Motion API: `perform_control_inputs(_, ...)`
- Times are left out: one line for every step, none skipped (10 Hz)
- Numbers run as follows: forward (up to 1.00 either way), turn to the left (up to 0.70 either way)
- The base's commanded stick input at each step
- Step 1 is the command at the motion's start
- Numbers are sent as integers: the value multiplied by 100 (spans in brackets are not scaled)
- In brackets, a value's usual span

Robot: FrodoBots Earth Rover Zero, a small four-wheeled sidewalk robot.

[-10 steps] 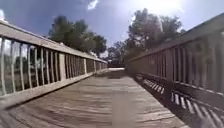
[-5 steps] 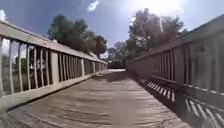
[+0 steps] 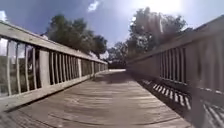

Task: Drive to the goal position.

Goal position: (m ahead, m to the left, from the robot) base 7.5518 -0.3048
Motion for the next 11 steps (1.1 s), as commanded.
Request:
perform_control_inputs(70, 0)
perform_control_inputs(70, -24)
perform_control_inputs(70, -35)
perform_control_inputs(70, -35)
perform_control_inputs(70, -24)
perform_control_inputs(70, 0)
perform_control_inputs(70, 0)
perform_control_inputs(70, 0)
perform_control_inputs(70, 0)
perform_control_inputs(70, 0)
perform_control_inputs(70, 0)
